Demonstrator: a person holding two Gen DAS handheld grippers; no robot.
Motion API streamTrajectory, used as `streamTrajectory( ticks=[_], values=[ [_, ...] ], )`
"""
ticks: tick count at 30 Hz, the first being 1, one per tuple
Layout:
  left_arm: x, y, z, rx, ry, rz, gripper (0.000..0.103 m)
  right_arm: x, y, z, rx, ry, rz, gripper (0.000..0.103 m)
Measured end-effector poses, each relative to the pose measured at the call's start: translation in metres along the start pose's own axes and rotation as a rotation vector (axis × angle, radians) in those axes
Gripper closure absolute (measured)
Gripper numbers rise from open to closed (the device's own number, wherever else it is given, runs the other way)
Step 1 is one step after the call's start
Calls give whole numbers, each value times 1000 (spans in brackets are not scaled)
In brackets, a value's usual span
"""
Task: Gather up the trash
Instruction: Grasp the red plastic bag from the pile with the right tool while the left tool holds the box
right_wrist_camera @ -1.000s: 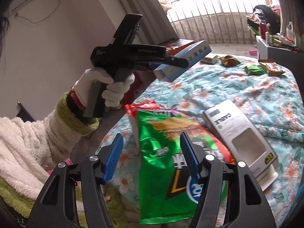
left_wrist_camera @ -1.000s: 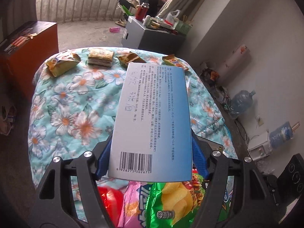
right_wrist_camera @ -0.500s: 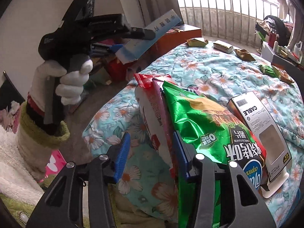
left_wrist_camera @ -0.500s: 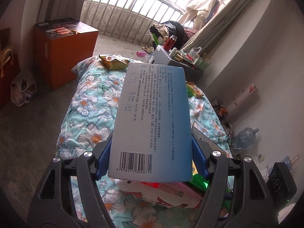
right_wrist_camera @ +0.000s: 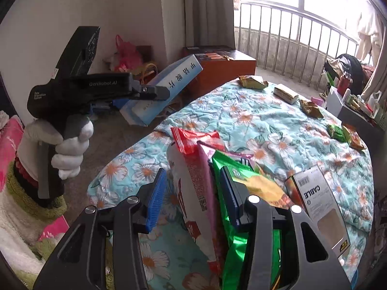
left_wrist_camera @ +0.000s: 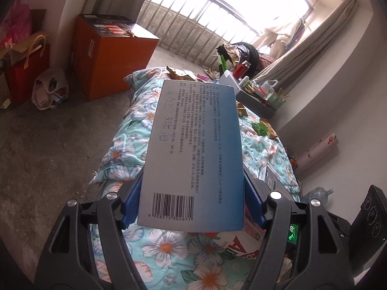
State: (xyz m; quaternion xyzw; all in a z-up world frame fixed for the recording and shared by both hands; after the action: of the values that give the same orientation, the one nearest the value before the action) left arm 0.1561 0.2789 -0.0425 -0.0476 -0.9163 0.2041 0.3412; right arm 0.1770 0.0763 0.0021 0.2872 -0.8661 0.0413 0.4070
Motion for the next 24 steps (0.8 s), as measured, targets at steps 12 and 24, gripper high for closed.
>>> streamTrajectory(
  ticks=[12,24],
  values=[
    [12,41,1,67,-37,-51,35,-71,30,-39,144,121,-13,72],
    [18,43,2,85,-53,-54,35,-72,20,-56,44,78,-40,100]
  ],
)
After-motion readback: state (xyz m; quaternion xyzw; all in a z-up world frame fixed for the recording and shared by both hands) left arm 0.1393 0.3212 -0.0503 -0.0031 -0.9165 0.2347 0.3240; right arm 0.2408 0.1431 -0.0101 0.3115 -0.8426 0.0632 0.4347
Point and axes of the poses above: each gripper's, at about its wrist camera, not at the fingertips, and x roughly against the way its jaws point, y to its left, z to its underside, the point moved 7 cm from there along -x, roughly the way its jaws point, and after that the axes turned 10 degrees about -x, right-handed, at the moved point
